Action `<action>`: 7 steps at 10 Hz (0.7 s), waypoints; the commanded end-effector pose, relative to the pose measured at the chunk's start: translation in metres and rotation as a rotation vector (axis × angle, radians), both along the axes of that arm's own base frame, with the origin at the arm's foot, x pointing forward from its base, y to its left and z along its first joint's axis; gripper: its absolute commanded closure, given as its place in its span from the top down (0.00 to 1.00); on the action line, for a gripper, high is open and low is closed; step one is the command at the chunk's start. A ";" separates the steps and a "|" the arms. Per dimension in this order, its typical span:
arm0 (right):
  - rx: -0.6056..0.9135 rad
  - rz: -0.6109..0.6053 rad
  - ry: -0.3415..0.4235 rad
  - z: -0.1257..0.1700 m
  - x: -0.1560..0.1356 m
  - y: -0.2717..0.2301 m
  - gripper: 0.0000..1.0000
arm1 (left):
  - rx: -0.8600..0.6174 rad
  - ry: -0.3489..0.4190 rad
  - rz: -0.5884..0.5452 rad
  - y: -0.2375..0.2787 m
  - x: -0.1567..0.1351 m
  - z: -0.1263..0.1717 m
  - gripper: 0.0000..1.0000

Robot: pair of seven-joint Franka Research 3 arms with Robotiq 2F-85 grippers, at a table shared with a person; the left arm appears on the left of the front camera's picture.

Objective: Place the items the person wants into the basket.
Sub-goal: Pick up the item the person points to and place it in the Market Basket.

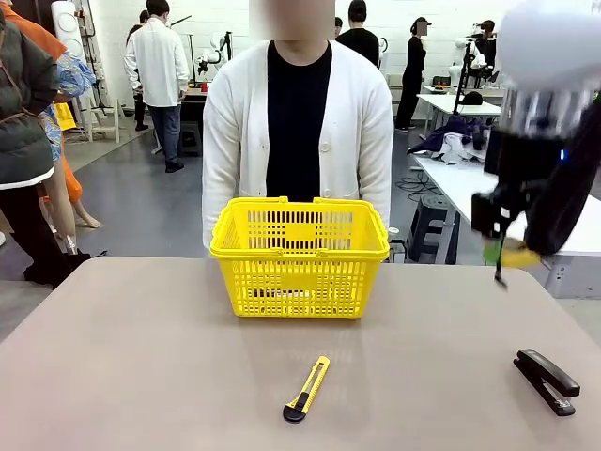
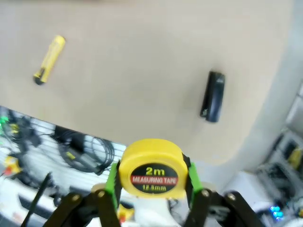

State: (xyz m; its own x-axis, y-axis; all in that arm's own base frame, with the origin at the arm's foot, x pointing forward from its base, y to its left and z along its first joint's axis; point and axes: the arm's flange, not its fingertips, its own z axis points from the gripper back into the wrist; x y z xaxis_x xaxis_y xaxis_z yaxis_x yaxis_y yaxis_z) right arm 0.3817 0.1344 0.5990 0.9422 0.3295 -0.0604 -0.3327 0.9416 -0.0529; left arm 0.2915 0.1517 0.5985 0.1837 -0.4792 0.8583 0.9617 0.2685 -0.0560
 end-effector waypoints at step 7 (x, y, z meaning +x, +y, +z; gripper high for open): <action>-0.019 0.551 0.035 0.054 0.244 0.177 0.64 | -0.009 -0.019 -0.011 0.001 0.000 0.001 1.00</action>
State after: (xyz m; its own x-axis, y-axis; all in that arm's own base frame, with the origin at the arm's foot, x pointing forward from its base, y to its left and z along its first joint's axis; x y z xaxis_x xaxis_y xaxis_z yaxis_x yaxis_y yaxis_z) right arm 0.5856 0.2853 0.6150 0.6423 0.7634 -0.0689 -0.7660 0.6423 -0.0244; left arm 0.2919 0.1511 0.5986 0.1836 -0.4804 0.8576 0.9621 0.2668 -0.0565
